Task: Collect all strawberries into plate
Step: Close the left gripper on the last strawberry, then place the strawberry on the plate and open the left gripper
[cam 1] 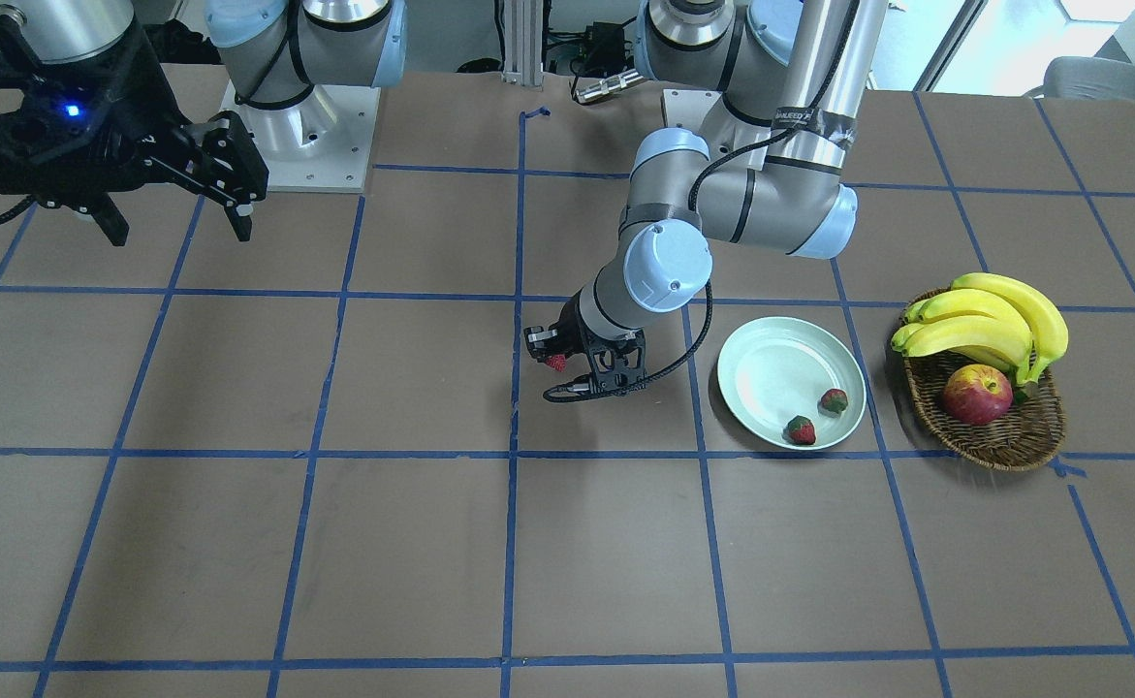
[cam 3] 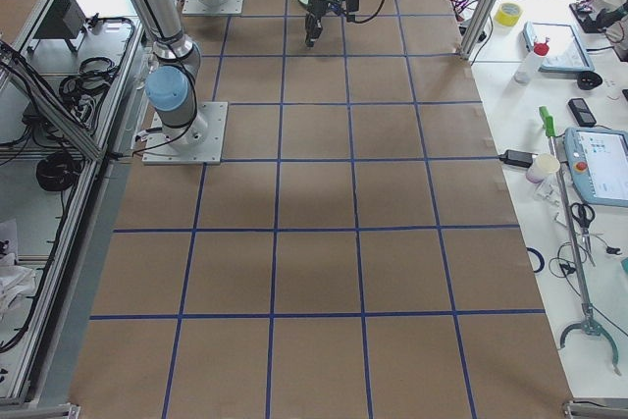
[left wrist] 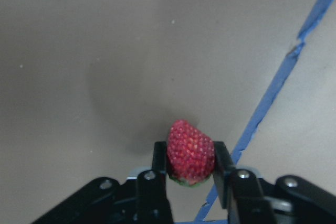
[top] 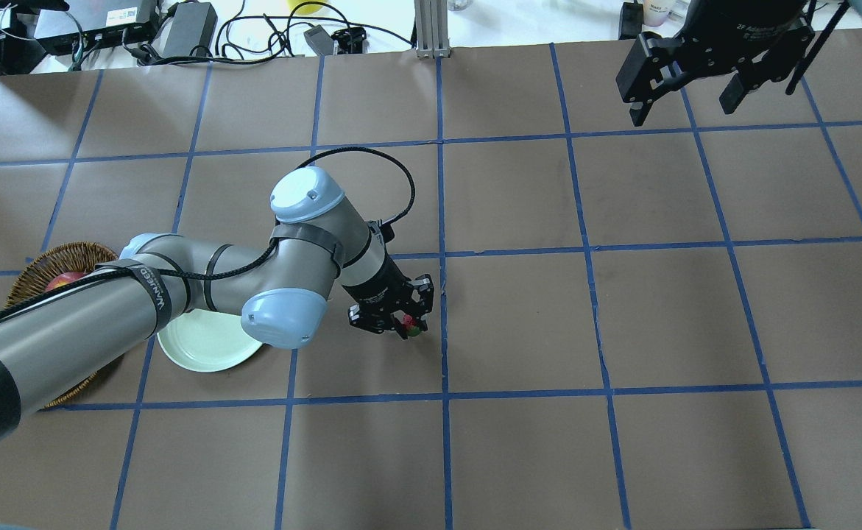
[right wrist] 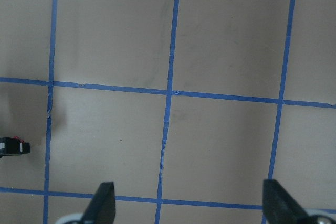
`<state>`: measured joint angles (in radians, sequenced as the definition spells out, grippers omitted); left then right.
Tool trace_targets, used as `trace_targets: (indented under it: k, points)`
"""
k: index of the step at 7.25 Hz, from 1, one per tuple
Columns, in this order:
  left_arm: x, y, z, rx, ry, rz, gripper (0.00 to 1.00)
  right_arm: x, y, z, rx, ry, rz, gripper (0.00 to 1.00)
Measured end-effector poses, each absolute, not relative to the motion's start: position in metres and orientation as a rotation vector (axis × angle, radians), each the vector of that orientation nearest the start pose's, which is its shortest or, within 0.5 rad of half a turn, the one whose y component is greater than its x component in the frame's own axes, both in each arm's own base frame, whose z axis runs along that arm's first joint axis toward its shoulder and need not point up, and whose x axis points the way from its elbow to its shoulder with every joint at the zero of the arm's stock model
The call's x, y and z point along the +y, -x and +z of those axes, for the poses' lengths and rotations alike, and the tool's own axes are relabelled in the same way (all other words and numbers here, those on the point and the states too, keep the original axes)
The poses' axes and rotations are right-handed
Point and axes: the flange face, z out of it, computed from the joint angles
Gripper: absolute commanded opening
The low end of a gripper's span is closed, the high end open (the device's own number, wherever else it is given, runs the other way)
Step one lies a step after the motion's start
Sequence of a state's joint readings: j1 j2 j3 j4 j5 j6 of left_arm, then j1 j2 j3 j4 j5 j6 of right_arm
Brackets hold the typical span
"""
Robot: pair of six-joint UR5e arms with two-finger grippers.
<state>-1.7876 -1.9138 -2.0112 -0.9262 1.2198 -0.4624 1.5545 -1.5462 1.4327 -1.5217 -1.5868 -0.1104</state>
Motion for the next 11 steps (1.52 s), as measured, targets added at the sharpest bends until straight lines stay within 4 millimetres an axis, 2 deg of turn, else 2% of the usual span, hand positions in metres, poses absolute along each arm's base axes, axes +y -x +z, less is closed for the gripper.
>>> trace_targets:
  k: [1,2,3,4,5,6,7,8,9,10,11]
  points:
    - [-0.472,0.265,0.195,3.339,0.444,0.358,0.0,-0.508,-0.124,0.539,3.156,0.148,-0.1,1.0]
    - [-0.493,0.245,0.214,3.267,0.439,0.301,0.0,-0.508,-0.124,0.539,3.156,0.148,-0.1,1.0]
    - [-0.519,0.209,0.237,3.196,0.426,0.285,0.0,-0.508,-0.124,0.539,3.156,0.149,-0.1,1.0]
    - [-0.539,0.164,0.257,3.131,0.363,0.295,0.0,-0.508,-0.124,0.539,3.156,0.149,-0.1,1.0]
    - [-0.548,0.115,0.263,3.071,0.294,0.338,0.0,-0.508,-0.124,0.539,3.156,0.149,-0.1,1.0]
    - [-0.547,0.069,0.257,3.039,0.26,0.417,0.0,-0.508,-0.124,0.539,3.156,0.148,-0.1,1.0]
    - [-0.54,0.039,0.247,3.031,0.242,0.481,0.88,-0.508,-0.123,0.539,3.157,0.148,-0.1,1.0]
    - [-0.535,0.026,0.237,3.031,0.234,0.526,1.0,-0.508,-0.123,0.539,3.156,0.148,-0.1,1.0]
    - [-0.53,0.022,0.229,3.033,0.235,0.556,1.0,-0.508,-0.124,0.539,3.156,0.148,-0.1,1.0]
    - [-0.529,0.02,0.23,3.036,0.234,0.554,1.0,-0.508,-0.124,0.539,3.156,0.148,-0.1,1.0]
    - [-0.534,0.021,0.241,3.044,0.228,0.511,1.0,-0.508,-0.124,0.539,3.156,0.148,-0.1,1.0]
